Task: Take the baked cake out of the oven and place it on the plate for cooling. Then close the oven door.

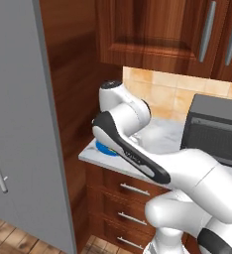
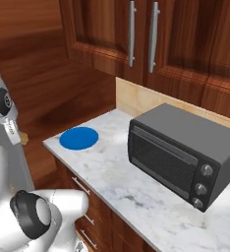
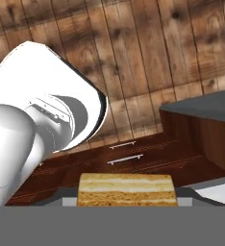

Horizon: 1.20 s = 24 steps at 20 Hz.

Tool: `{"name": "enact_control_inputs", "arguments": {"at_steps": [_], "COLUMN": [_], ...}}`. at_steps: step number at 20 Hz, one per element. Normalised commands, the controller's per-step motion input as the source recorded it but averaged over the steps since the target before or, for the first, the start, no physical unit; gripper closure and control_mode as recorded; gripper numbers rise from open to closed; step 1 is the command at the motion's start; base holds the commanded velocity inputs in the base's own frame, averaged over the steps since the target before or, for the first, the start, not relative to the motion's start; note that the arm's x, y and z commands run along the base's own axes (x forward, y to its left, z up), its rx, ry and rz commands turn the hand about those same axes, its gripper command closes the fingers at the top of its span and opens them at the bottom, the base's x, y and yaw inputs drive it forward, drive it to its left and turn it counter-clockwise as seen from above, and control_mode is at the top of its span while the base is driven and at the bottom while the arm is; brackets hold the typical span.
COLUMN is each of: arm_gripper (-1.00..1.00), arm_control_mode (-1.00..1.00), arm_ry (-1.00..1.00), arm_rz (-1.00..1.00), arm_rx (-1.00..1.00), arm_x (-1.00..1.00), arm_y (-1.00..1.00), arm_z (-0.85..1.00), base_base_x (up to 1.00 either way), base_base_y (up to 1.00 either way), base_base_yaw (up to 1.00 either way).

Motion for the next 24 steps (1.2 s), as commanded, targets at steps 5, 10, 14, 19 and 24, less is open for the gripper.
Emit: {"name": "enact_control_inputs", "arguments": {"at_steps": [5, 10, 14, 19, 24], "arm_gripper": [1.0, 1.0, 1.0, 1.0, 1.0], "arm_control_mode": [-1.0, -1.0, -1.0, -1.0, -1.0], "arm_ry": [0.08, 0.09, 0.1, 0.05, 0.04], "arm_rz": [-0.02, -0.03, -0.05, -0.07, -0.08], "arm_rx": [0.01, 0.0, -0.02, -0.03, -0.03], "arm_x": [0.87, 0.87, 0.86, 0.68, 0.57], "arm_y": [-0.6, -0.46, -0.1, -0.1, -0.01], "arm_z": [0.0, -0.11, -0.36, -0.37, -0.44], "base_base_x": [0.0, 0.0, 0.0, 0.0, 0.0], "base_base_y": [0.0, 0.0, 0.0, 0.0, 0.0], "base_base_yaw": [0.0, 0.0, 0.0, 0.0, 0.0]}}
